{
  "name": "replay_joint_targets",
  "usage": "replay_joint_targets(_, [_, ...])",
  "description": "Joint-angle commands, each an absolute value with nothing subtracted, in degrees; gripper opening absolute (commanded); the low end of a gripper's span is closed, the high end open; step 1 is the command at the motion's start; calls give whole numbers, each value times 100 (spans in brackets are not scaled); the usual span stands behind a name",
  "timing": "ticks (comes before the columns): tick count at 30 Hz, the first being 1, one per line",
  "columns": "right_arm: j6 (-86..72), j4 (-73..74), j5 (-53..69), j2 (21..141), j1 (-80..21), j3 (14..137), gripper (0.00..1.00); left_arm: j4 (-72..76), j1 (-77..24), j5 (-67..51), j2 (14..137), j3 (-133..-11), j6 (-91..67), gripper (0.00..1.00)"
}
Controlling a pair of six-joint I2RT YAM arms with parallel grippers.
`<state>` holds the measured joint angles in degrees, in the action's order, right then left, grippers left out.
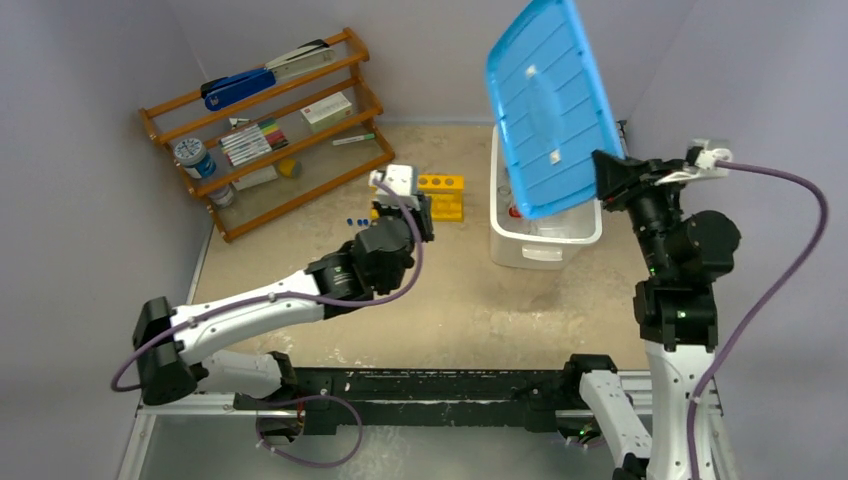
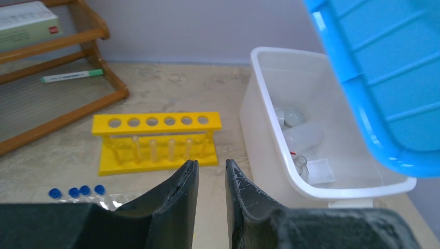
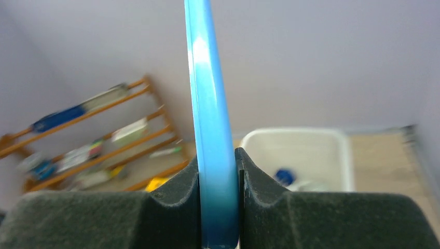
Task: Organize the chemistry lab equipment
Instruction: Pick up the storage box lid from the storage box.
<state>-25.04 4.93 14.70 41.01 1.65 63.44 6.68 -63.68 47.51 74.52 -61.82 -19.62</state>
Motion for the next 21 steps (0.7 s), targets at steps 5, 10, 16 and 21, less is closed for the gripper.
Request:
replay_joint_targets(5, [-397, 662, -741, 4285, 240, 7356, 0, 157, -6309, 5125, 6852, -5900, -2169, 25])
replay_joint_targets(10, [413, 928, -1661, 4638, 237, 7740, 0, 178, -6310, 5116, 6961, -5887, -2224, 25])
replay_joint_targets(16, [1035, 1236, -3075, 4983, 153, 7610, 0, 288, -6311, 5062, 7138, -5799, -2274, 25])
replay_joint_targets(21, [1703, 1067, -4957, 5385, -1366, 7520, 0, 298, -6278, 5056, 7459, -5911, -2237, 25])
